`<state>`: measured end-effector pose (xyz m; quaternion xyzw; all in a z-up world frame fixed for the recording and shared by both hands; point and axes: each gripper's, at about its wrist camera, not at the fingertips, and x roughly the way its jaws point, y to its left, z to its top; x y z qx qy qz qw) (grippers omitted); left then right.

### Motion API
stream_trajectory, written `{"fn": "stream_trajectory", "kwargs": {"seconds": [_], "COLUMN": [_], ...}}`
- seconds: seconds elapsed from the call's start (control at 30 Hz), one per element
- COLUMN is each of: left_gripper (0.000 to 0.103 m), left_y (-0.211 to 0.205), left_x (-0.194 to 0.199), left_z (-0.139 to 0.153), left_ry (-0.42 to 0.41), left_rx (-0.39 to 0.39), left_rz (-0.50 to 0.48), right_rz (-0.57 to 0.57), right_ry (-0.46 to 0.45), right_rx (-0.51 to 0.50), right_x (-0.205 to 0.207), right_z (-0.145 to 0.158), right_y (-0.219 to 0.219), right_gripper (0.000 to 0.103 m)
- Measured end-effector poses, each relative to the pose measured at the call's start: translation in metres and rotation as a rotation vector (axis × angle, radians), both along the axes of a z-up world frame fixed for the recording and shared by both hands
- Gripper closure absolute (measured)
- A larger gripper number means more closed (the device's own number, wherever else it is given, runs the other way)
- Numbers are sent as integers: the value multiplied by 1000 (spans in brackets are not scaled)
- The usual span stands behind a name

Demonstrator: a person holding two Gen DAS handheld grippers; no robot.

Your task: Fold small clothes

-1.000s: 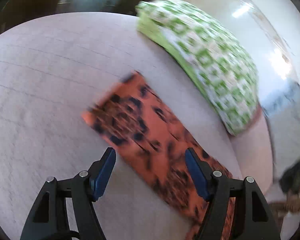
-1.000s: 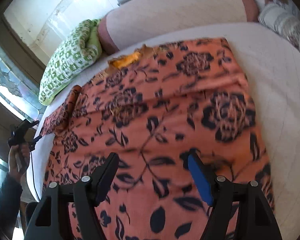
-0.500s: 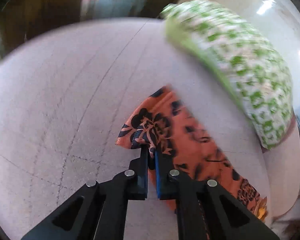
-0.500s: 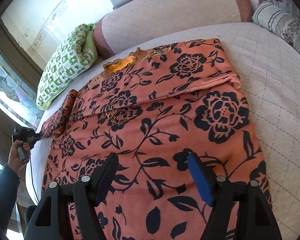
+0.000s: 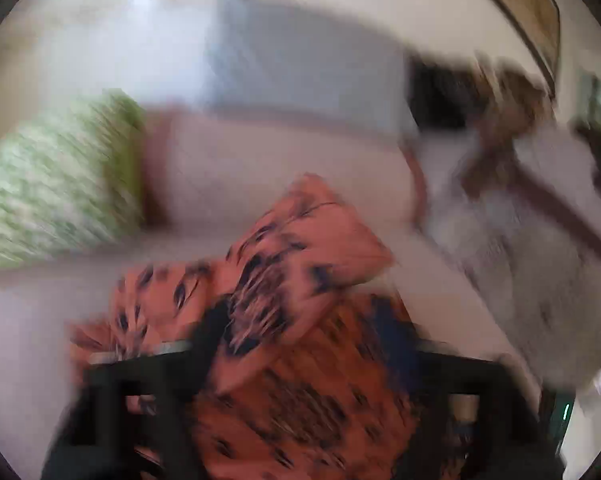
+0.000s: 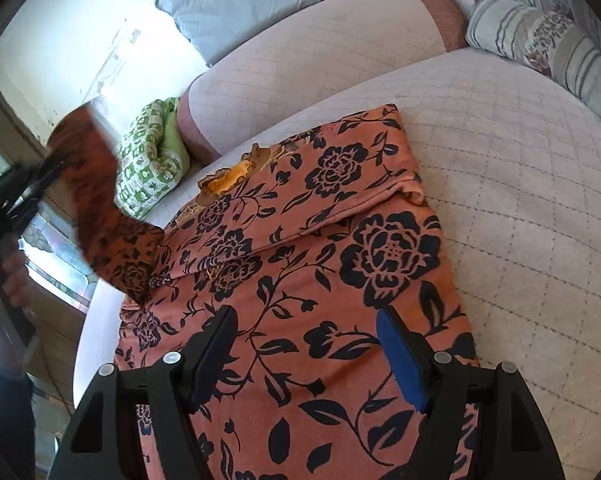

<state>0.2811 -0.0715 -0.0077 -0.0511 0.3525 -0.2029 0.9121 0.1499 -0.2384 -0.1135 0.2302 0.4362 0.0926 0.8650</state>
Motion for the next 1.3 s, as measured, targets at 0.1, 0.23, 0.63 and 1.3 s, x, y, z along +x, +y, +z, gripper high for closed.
{"fn": "stream_trajectory", "kwargs": {"seconds": [0.1, 0.23, 0.63, 1.3], "left_gripper": [22, 22, 24, 43], "left_y": [11, 92, 192, 206], "left_x": [2, -12, -40, -39], "left_z": [-43, -69, -139, -104], "left_ry": [126, 156, 254, 117], "left_rx": [22, 81, 192, 144], "left_rz": [31, 236, 440, 497], "right_rz": [-6, -1, 23, 25], "right_ry": [-25, -41, 207, 97], "right_rx": [2, 3, 1, -135], "right_x": [0, 14, 180, 143], "right_z": [10, 19, -20, 13], "right_y": [-7, -13, 16, 30], "right_gripper": [26, 25, 41, 55]}}
